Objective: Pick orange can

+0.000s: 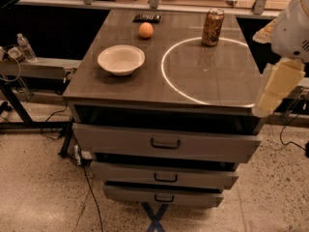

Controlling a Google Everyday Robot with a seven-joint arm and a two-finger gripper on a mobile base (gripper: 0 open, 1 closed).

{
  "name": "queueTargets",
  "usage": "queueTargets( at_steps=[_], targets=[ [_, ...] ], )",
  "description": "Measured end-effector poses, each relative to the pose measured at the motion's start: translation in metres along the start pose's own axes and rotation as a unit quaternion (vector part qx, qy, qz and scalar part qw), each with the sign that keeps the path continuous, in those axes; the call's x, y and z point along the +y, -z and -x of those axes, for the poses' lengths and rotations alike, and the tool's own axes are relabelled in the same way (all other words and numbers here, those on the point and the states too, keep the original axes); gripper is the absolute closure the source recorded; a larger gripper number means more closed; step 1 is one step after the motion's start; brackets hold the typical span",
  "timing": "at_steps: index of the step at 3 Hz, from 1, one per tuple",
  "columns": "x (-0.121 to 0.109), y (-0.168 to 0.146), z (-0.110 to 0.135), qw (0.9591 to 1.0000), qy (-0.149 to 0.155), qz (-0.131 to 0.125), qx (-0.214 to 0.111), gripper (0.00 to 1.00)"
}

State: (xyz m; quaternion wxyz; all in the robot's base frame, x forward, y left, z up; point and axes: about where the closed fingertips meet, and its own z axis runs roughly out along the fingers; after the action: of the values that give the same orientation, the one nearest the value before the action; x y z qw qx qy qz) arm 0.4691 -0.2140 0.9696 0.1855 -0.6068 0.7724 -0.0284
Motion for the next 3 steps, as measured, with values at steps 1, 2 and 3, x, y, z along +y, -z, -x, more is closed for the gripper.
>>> queueTargets(
  at_steps=[1,2,3],
  targets=[
    [-0.041,-0.023,0.006,0.9991,0.004,-0.017,-0.037,0.0],
    [-0.126,-0.048,0.019,0.9927,0.001,-0.078,-0.092,0.0],
    [-0.177,-0.054,0.029,0.9845,-0.007,-0.121,-0.127,0.0]
  ],
)
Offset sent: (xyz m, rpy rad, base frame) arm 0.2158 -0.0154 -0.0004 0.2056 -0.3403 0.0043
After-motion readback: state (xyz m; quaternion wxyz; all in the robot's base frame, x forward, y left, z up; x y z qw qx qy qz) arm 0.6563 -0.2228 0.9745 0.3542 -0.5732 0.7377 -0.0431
